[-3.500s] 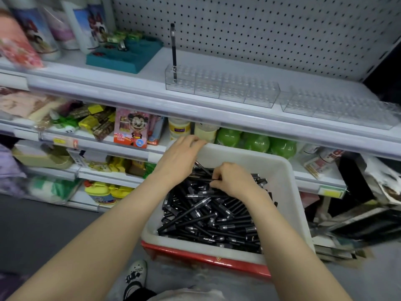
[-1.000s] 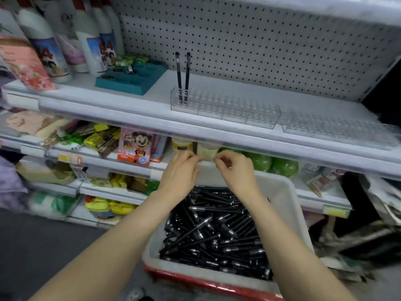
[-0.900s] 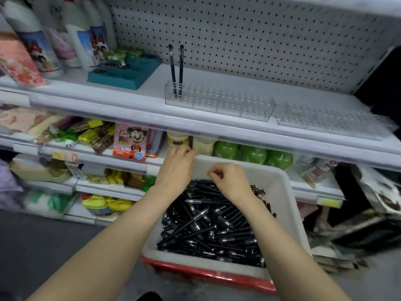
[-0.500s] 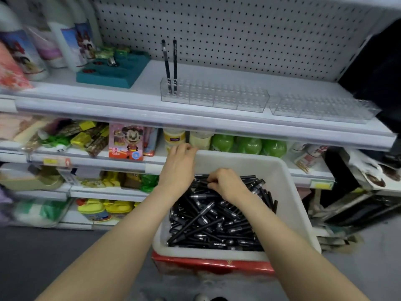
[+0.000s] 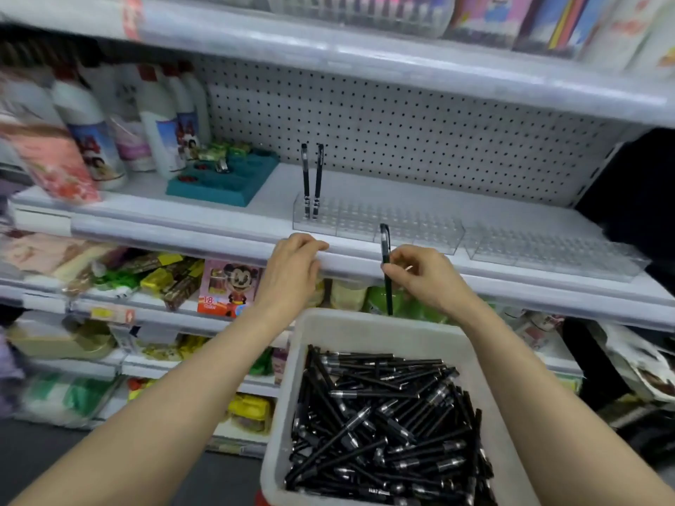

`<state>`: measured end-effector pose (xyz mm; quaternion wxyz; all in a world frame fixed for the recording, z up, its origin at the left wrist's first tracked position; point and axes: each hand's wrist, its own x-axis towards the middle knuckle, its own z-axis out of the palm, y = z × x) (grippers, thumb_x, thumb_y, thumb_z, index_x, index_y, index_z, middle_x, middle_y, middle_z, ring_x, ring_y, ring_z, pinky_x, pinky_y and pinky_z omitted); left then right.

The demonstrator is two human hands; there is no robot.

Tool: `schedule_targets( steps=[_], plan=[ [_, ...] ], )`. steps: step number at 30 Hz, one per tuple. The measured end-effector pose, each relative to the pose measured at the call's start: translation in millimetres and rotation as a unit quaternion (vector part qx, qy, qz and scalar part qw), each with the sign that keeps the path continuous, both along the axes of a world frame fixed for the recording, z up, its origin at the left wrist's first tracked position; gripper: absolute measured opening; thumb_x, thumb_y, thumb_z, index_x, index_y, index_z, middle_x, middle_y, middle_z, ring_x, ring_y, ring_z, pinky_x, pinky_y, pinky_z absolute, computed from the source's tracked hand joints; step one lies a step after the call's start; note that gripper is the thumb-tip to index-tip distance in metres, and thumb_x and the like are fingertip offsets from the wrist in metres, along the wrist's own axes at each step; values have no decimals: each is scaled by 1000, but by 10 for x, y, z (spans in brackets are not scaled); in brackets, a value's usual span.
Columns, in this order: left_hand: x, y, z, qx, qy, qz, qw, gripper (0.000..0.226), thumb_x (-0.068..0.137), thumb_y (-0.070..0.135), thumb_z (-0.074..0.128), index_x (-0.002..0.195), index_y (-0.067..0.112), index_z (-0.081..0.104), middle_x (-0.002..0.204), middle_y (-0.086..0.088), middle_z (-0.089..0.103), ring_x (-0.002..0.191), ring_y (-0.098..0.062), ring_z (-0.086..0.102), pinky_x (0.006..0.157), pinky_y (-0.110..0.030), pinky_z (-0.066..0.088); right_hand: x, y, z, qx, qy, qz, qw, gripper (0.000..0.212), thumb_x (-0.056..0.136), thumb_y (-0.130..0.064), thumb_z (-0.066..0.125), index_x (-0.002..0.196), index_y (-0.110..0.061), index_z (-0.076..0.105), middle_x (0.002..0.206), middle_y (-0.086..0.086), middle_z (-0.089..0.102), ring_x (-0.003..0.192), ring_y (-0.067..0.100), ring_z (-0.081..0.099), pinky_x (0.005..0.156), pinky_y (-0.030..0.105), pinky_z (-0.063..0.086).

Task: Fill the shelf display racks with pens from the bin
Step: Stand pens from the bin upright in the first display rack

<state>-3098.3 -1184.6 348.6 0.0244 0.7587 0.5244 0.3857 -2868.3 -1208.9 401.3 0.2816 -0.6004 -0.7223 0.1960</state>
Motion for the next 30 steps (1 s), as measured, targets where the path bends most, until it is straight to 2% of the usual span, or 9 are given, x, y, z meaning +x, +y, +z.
schedule_targets(
  steps=[4, 8, 11, 14, 18, 20, 25, 28, 30],
  plan=[
    [-54, 266, 187, 27, 28, 18, 999, 38, 92, 3, 56, 129, 9, 60, 126, -9, 54, 118, -25, 44, 100, -33, 36, -156, 279, 359, 41, 88, -14, 995, 15, 96, -23, 59, 90, -10, 65, 76, 5, 69, 61, 7, 64, 56, 22, 52],
    [-68, 526, 301, 46, 63, 28, 997, 45, 87, -3, 58, 131, 7, 57, 129, -13, 51, 118, -30, 43, 96, -41, 44, -330, 644, 548, 102, 163, -42, 980, 9, 95, -19, 60, 96, -10, 62, 77, 9, 70, 66, 19, 69, 60, 33, 57],
    [-86, 666, 337, 46, 97, 39, 993, 48, 85, -5, 60, 131, 7, 56, 129, -14, 50, 117, -34, 45, 90, -44, 47, -493, 893, 625, 132, 186, -47, 973, 7, 95, -19, 59, 98, -13, 60, 76, 7, 70, 68, 20, 69, 62, 33, 58],
    [-105, 742, 307, 49, 97, 37, 993, 43, 85, -3, 62, 127, 7, 60, 122, -14, 55, 111, -34, 49, 86, -46, 50, -660, 1109, 637, 155, 194, -51, 967, 7, 95, -20, 59, 98, -14, 60, 83, 7, 71, 68, 16, 69, 62, 26, 58],
    [-108, 763, 243, 57, 76, 41, 995, 39, 87, -1, 63, 124, 8, 63, 117, -13, 58, 108, -32, 50, 86, -42, 49, -827, 1332, 559, 182, 193, -50, 963, 12, 95, -23, 59, 99, -13, 63, 83, 3, 70, 68, 20, 68, 73, 44, 58],
    [-104, 767, 217, 64, 72, 44, 994, 38, 86, -1, 64, 124, 8, 64, 117, -12, 58, 108, -30, 49, 87, -40, 47, -881, 1404, 508, 184, 183, -45, 965, 12, 94, -23, 59, 97, -11, 63, 82, 4, 70, 68, 24, 68, 73, 46, 57],
    [-82, 781, 164, 75, 60, 47, 994, 45, 82, -5, 67, 124, 10, 63, 118, -9, 57, 109, -23, 43, 89, -32, 42, -932, 1509, 301, 147, 112, -32, 982, 13, 92, -21, 62, 96, -10, 66, 81, 5, 68, 76, 26, 65, 75, 37, 54],
    [-81, 780, 152, 73, 52, 47, 995, 43, 83, -4, 66, 124, 10, 63, 118, -9, 57, 109, -25, 45, 88, -35, 44, -932, 1514, 169, 121, 88, -36, 988, 16, 92, -22, 64, 100, -9, 70, 89, 9, 70, 81, 23, 59, 72, 24, 43],
    [-80, 775, 152, 71, 55, 46, 995, 42, 84, -4, 65, 124, 10, 63, 118, -10, 56, 110, -27, 46, 90, -36, 44, -942, 1517, 151, 121, 90, -41, 988, 17, 92, -22, 63, 101, -9, 70, 91, 10, 71, 83, 23, 60, 74, 25, 45]
  ],
)
